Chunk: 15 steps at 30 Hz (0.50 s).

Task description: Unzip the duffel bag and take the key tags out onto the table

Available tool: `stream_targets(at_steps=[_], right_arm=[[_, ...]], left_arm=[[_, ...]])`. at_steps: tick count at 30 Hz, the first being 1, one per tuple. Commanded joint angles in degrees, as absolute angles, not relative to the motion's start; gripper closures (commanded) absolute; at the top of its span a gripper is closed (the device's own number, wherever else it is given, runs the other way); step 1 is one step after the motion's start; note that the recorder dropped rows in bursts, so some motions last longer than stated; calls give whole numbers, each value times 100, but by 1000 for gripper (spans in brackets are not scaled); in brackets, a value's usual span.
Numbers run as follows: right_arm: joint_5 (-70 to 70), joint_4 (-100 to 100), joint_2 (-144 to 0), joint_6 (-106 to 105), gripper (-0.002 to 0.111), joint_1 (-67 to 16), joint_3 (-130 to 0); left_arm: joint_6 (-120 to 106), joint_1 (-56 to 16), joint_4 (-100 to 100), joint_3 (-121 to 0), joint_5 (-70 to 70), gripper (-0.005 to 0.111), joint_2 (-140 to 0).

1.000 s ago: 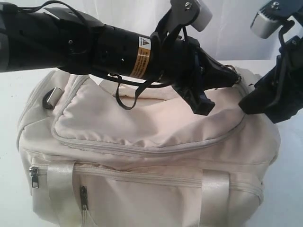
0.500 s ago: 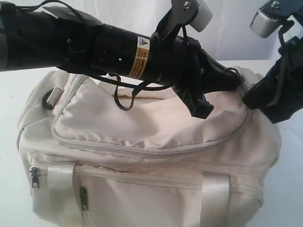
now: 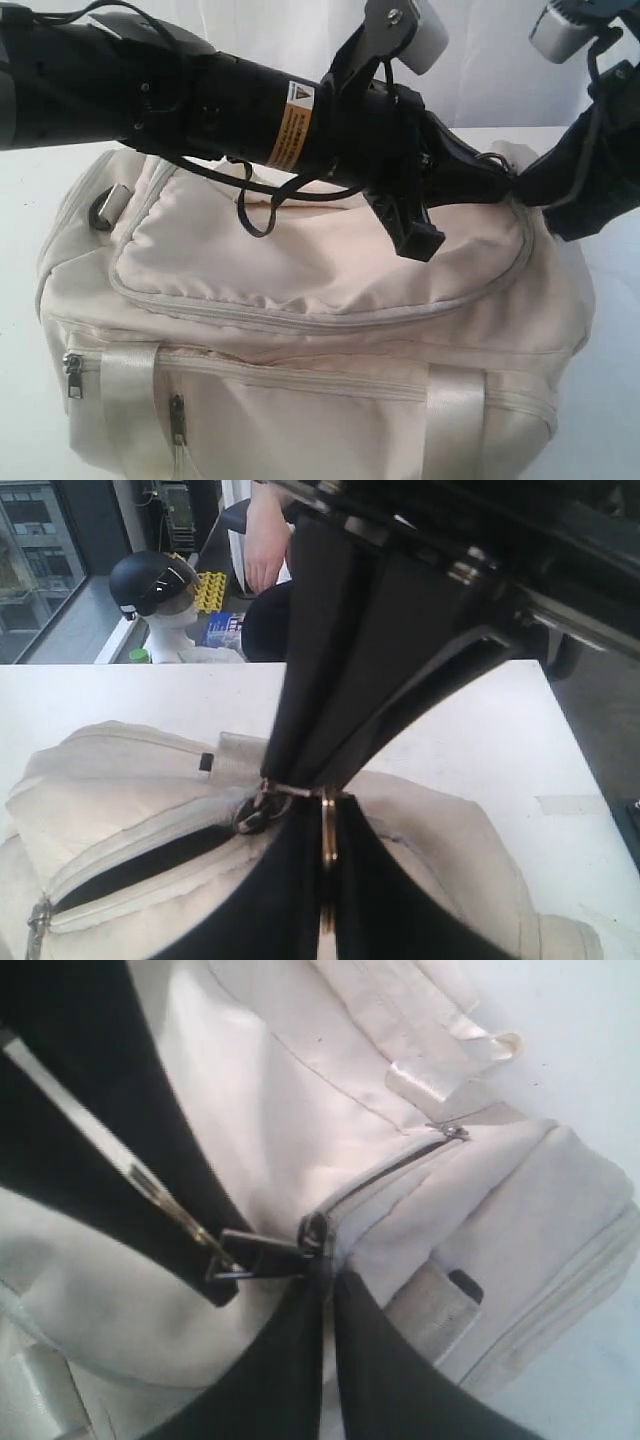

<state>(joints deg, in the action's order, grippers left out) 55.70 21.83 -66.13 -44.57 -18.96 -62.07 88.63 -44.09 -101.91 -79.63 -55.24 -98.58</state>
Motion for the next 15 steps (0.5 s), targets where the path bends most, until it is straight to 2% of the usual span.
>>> stream_targets(at_steps=[1,12,15], right_arm=[[4760,2213,-6580,-4022,103,-1894,-6184],[4525,2195,-6472,-3675,103,-1882,-6221],[4499,2182,-6565,-3581,94,-1882,-6208]], left_arm=[[8851,-4483,-9950,-8010,-6311,107,-9702],[8851,-4483,-9995,-8010,-6199,107,-9702],[8851,-4483,-9995,-8010,-6196,107,-9702]])
